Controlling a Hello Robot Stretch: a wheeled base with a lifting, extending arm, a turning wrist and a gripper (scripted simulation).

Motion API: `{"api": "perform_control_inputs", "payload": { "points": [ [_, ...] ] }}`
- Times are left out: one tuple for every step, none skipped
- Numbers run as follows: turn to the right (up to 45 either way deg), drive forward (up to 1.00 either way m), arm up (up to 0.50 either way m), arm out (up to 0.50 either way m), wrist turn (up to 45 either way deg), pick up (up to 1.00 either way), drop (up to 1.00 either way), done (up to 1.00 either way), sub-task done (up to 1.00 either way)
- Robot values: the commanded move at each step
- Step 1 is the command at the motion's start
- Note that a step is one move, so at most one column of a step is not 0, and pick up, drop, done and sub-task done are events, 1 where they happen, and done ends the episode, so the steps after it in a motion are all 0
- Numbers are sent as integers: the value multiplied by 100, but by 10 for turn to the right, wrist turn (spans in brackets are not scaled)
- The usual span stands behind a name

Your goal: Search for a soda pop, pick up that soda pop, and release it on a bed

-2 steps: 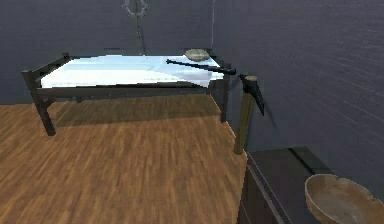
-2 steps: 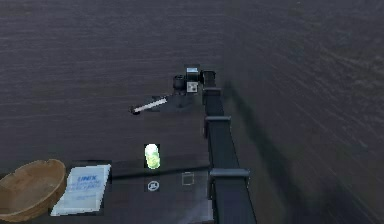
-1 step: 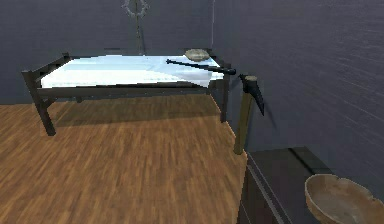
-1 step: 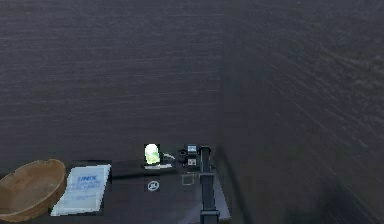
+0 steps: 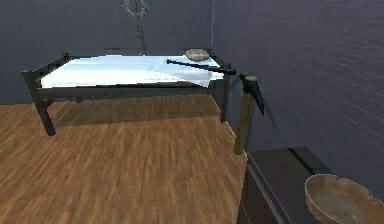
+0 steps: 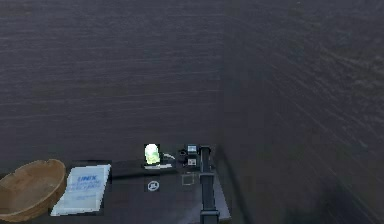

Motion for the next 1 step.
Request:
{"api": "perform_control_inputs", "payload": {
  "points": [
    [0,0,10,0,0,0,0,0,0]
  ]
}}
